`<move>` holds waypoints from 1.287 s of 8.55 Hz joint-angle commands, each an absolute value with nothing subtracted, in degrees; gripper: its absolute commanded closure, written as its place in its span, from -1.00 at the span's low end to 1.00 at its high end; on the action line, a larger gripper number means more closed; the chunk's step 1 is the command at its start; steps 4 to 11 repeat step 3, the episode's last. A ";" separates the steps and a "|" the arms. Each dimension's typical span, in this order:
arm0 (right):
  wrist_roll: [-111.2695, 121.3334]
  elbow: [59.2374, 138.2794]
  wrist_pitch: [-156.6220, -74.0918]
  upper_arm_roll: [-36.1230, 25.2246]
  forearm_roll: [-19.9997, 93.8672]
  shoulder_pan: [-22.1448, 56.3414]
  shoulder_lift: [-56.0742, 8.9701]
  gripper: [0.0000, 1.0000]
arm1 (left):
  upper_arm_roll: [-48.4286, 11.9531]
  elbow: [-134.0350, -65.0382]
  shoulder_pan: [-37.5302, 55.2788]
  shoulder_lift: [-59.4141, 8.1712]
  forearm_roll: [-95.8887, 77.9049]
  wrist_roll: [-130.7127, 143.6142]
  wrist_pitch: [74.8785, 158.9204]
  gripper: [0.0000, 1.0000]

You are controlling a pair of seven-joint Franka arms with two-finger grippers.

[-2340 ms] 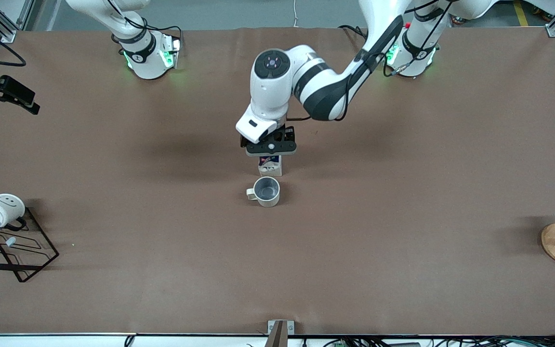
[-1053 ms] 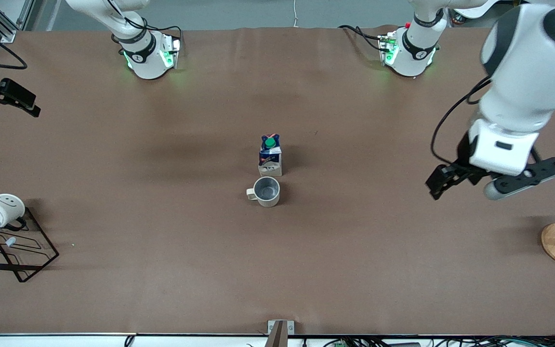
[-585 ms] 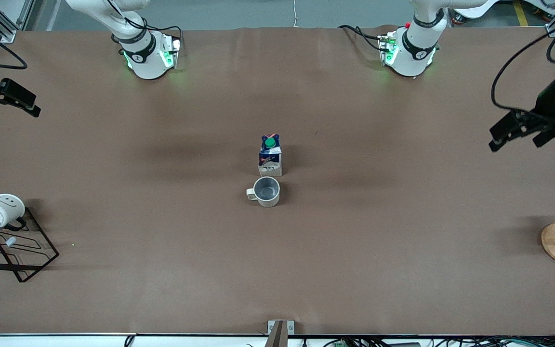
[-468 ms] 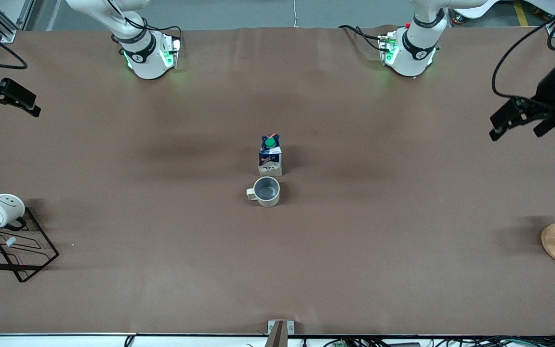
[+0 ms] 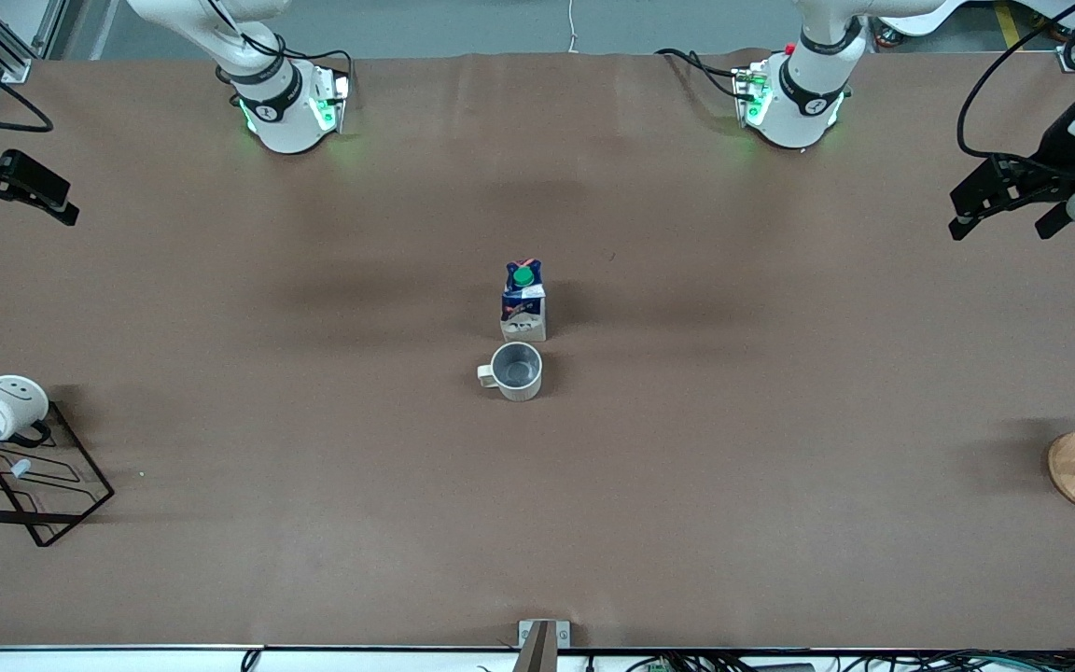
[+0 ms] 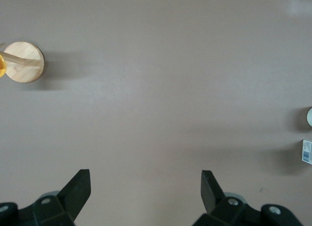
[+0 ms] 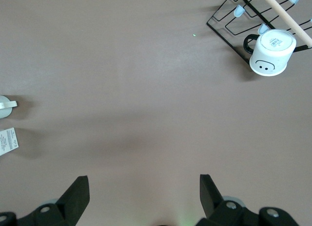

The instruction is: Place milk next to cup

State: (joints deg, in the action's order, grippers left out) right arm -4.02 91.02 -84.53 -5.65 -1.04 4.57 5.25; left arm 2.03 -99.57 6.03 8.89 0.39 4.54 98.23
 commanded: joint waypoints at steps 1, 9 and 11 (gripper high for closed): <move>-3.79 90.70 -83.06 -5.36 -0.79 3.87 5.89 -0.99 | 2.46 -99.49 6.42 9.93 -0.09 4.22 96.17 -1.00; -3.60 90.70 -83.32 -5.27 -1.06 2.99 5.89 -1.00 | 2.20 -99.23 6.59 9.84 0.00 5.01 95.98 -1.00; -3.60 90.70 -83.32 -5.27 -1.06 2.99 5.89 -1.00 | 2.20 -99.23 6.59 9.84 0.00 5.01 95.98 -1.00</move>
